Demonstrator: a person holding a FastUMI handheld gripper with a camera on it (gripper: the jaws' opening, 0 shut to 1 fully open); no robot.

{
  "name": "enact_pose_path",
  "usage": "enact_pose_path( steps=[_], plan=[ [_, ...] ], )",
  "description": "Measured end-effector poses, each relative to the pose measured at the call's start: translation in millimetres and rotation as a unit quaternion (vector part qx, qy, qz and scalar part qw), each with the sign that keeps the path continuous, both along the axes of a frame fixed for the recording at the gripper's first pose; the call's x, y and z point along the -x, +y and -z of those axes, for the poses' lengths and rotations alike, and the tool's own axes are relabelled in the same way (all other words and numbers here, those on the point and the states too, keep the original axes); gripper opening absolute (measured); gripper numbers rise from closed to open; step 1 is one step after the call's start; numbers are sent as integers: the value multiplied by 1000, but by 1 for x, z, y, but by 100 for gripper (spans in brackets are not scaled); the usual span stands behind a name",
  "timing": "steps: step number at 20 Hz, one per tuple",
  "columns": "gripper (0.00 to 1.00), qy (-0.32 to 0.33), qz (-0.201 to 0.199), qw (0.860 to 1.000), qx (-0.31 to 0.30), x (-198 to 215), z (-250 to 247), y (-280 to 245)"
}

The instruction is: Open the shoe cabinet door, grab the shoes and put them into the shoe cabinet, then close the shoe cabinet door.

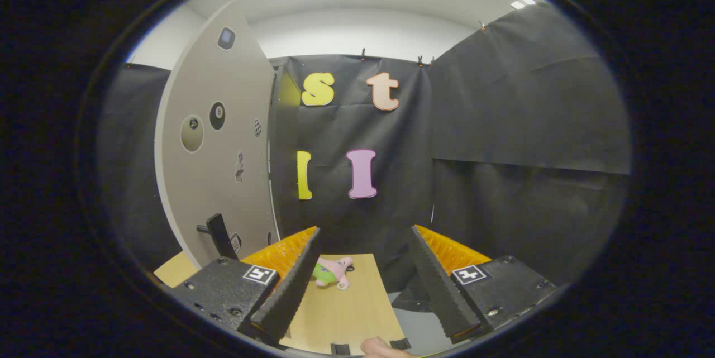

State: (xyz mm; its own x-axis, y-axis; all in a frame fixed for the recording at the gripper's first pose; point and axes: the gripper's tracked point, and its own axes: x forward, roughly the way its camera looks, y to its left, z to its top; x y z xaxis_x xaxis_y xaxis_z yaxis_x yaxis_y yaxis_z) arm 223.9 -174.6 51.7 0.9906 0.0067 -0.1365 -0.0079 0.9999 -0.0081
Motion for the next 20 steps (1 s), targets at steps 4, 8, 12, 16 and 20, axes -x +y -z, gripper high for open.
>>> enact_pose_path(
  steps=[4, 8, 12, 16, 20],
  plan=[
    [99, 9, -16, 1000, 23, -17, 18, 33],
    [99, 2, -26, 999, 33, -20, 27, 63],
    [98, -4, -24, 1000, 14, -20, 28, 78],
    [95, 5, -30, 999, -12, -20, 36, 90],
    [91, -4, 11, 1000, 5, -8, 33, 88]
  ],
)
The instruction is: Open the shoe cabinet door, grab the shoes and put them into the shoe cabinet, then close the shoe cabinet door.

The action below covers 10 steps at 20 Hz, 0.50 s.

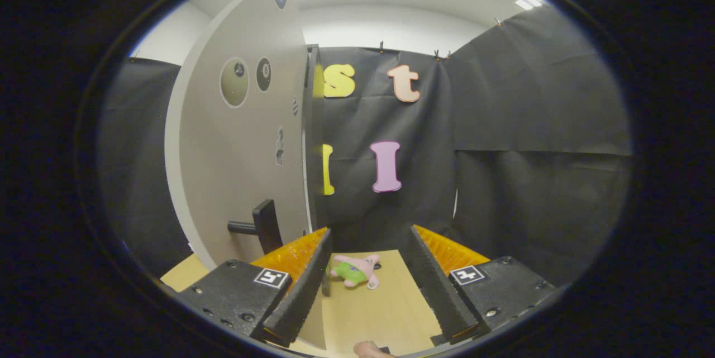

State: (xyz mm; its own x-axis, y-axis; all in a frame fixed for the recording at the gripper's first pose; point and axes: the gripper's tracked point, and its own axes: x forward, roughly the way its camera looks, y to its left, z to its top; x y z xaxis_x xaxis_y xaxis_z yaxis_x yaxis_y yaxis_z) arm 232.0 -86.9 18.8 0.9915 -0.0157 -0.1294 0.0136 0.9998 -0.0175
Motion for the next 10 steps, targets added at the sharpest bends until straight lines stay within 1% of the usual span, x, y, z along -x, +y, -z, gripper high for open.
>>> enact_pose_path(
  steps=[2, 6, 8, 10],
  plan=[
    [91, 1, 5, 1000, -5, 2, -1, 10],
    [91, 4, -3, 1000, -29, 6, 1, 35],
    [91, 5, -14, 999, -37, 8, 1, 54],
    [91, 4, -30, 999, -30, 10, 1, 78]
  ],
)
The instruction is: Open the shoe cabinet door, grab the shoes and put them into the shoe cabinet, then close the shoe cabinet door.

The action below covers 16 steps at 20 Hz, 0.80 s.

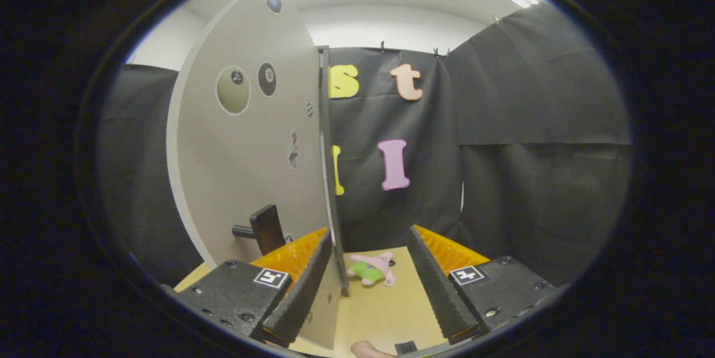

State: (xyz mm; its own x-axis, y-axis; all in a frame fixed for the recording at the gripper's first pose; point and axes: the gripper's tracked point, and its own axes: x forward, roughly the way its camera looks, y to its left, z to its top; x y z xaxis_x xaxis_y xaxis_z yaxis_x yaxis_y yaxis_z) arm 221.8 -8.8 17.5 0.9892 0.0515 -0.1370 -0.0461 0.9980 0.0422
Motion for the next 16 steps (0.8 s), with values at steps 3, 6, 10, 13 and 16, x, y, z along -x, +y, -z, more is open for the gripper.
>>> enact_pose_path(
  steps=[3, 6, 10, 13, 16],
  plan=[
    [91, -6, -18, 1000, 13, 0, -2, 35],
    [91, -14, -21, 999, 39, -1, 2, 71],
    [92, -3, -11, 998, 65, -23, 27, 109],
    [94, 18, -35, 998, 57, -42, 47, 165],
    [97, 45, -53, 997, 42, -51, 74, 204]
  ],
)
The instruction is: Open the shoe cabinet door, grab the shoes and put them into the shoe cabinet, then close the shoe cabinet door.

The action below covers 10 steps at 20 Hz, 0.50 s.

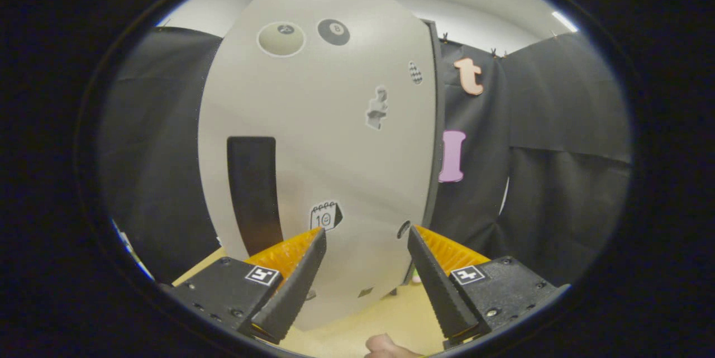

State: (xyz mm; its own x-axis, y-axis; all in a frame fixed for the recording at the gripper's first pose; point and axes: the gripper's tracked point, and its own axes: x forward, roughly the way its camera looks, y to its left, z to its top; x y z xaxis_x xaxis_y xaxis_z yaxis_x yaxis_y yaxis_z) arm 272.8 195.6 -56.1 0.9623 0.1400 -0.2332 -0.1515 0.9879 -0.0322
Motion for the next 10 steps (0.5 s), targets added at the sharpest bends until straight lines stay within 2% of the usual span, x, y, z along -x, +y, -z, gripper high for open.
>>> enact_pose_path(
  steps=[4, 10],
  plan=[
    [97, 20, -7, 999, -29, 1, 21, 29],
    [97, 20, 0, 999, -50, -4, 22, 19]
  ],
)
